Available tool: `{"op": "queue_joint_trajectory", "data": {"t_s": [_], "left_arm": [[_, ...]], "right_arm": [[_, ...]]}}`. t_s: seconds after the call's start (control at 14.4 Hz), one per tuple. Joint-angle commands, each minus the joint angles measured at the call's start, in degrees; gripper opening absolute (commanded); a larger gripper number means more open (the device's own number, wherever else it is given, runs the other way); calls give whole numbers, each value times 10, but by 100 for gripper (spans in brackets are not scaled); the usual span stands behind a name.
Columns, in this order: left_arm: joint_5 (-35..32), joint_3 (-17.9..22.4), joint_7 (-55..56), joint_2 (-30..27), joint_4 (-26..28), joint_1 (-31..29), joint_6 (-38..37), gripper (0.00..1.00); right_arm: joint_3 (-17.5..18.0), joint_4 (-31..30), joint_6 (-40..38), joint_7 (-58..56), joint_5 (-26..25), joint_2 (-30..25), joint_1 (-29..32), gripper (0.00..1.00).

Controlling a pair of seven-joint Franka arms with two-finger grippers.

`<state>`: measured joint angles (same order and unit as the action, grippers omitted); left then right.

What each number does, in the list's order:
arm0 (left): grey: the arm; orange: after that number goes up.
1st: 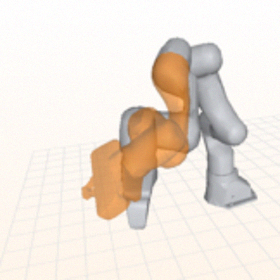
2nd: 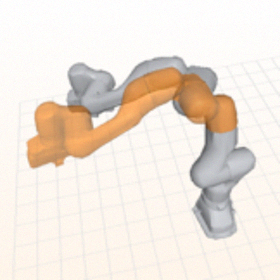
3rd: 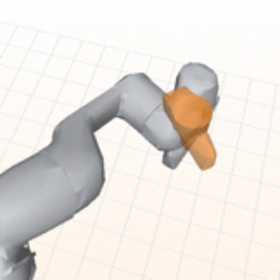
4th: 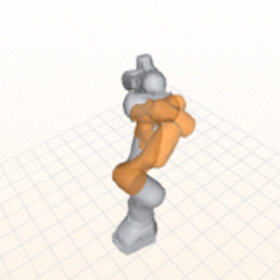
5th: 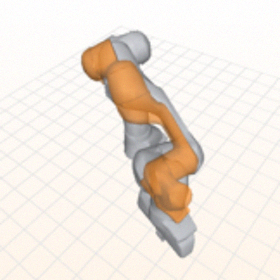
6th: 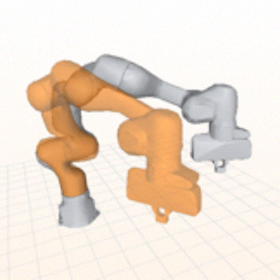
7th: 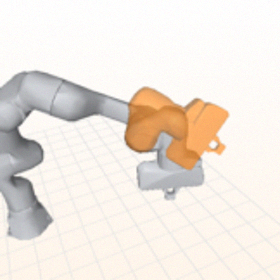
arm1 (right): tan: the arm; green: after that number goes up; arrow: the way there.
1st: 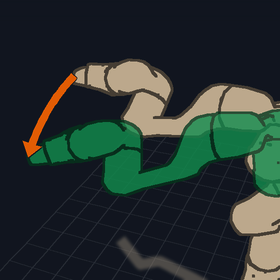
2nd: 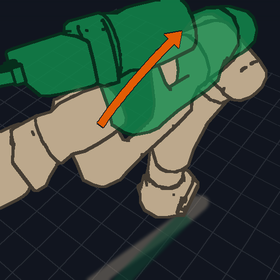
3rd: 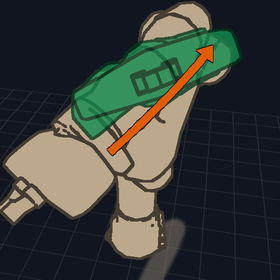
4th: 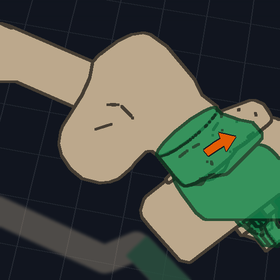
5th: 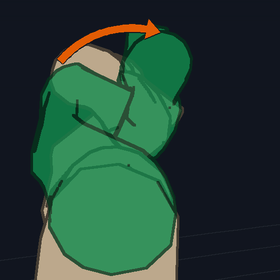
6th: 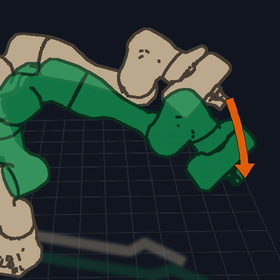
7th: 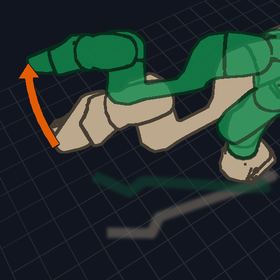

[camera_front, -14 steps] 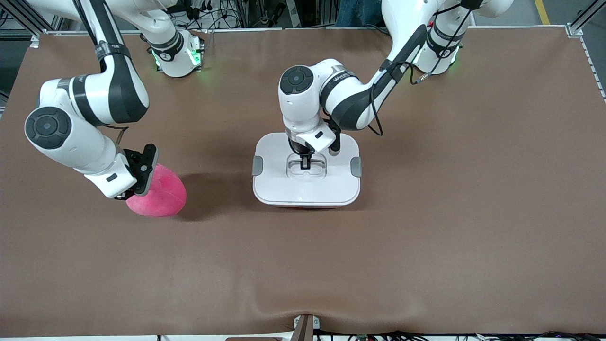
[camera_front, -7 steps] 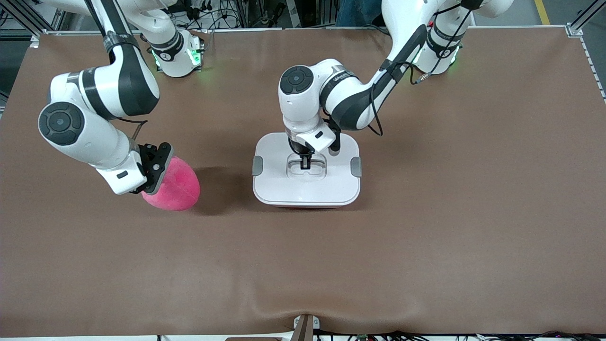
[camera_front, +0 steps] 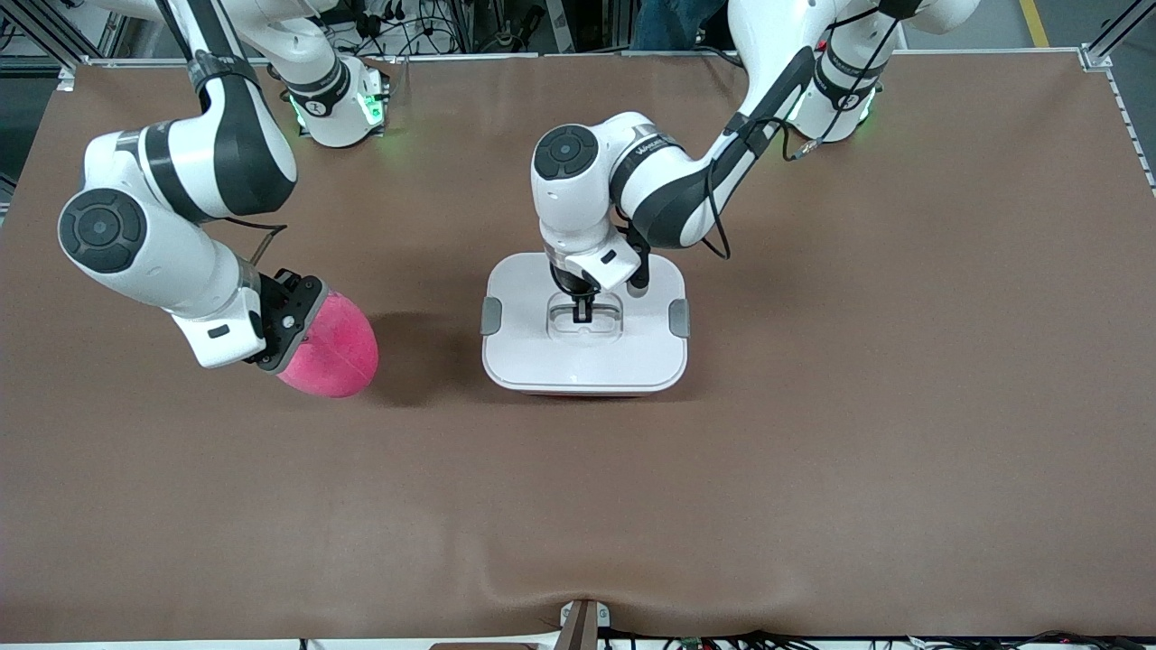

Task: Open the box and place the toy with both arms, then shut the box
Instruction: 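Lift the lid off the box with the left gripper, moving it aside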

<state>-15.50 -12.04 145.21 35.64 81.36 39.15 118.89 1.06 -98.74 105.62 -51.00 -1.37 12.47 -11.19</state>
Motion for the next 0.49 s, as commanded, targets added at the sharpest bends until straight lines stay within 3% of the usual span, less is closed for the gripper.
{"op": "queue_joint_trajectory", "data": {"t_s": [0.0, 0.42], "left_arm": [[-13, 0, 11, -4, -4, 2, -1, 0], [-12, 0, 7, -20, -5, 2, -5, 0]], "right_arm": [[3, 1, -23, 54, 7, -16, -8, 0], [2, -1, -49, 90, 27, -34, -2, 0]]}}
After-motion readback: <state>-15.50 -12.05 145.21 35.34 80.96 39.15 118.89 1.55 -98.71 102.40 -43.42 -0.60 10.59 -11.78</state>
